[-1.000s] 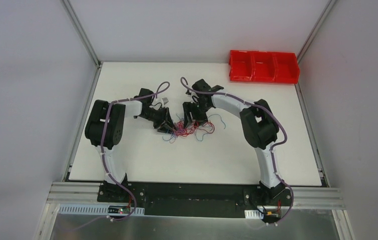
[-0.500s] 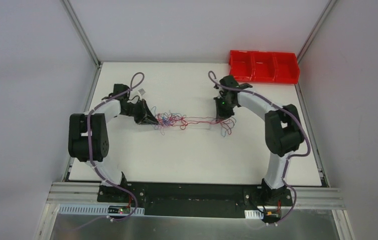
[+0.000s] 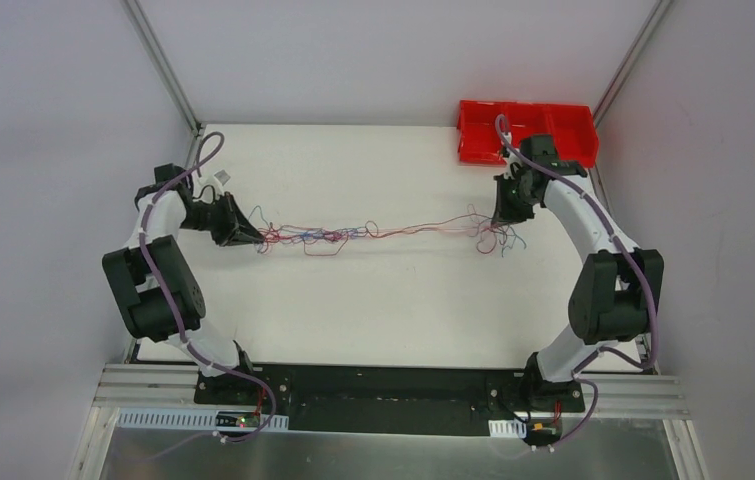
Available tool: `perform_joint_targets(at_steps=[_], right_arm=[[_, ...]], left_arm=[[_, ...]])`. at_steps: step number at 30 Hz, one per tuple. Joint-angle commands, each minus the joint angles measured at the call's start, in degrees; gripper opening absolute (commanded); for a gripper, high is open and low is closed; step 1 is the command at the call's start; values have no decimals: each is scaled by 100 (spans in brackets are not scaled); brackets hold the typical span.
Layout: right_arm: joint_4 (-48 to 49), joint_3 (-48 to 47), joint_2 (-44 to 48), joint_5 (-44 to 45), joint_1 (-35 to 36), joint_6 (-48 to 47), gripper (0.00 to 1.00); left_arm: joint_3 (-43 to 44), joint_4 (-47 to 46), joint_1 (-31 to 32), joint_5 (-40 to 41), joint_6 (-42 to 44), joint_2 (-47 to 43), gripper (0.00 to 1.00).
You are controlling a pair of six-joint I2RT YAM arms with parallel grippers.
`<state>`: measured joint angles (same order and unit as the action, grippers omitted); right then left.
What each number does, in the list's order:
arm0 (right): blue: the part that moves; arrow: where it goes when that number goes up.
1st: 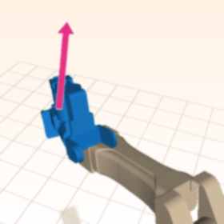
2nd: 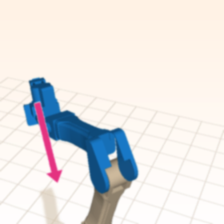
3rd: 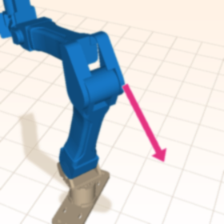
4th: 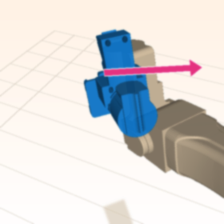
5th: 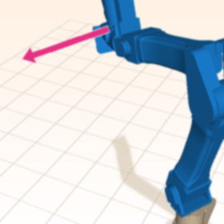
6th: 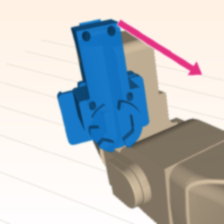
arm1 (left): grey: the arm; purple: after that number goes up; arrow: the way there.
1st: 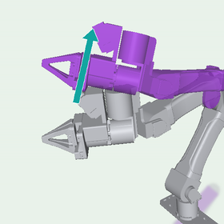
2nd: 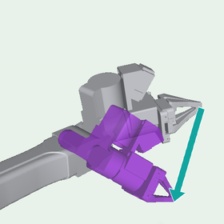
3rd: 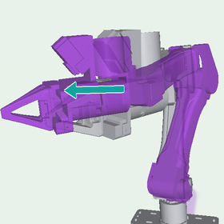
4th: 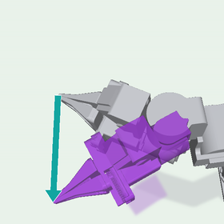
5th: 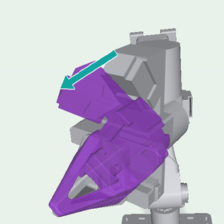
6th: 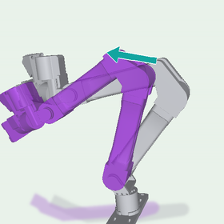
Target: Untangle the cables
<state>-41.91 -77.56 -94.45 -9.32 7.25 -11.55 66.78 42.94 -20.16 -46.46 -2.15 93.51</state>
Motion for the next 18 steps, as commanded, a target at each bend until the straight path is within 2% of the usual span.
perform_joint_targets(at_steps=[1, 10, 18], right_arm=[[-476, -112, 463, 719, -670, -698, 0], [-546, -295, 627, 673, -1328, -909, 0], [-578, -608, 655, 666, -1910, -1074, 0]], left_arm=[[423, 458, -692, 783, 932, -155, 0], [700, 758, -1172, 972, 1406, 33, 0], [950, 862, -1553, 1631, 1754, 205, 0]])
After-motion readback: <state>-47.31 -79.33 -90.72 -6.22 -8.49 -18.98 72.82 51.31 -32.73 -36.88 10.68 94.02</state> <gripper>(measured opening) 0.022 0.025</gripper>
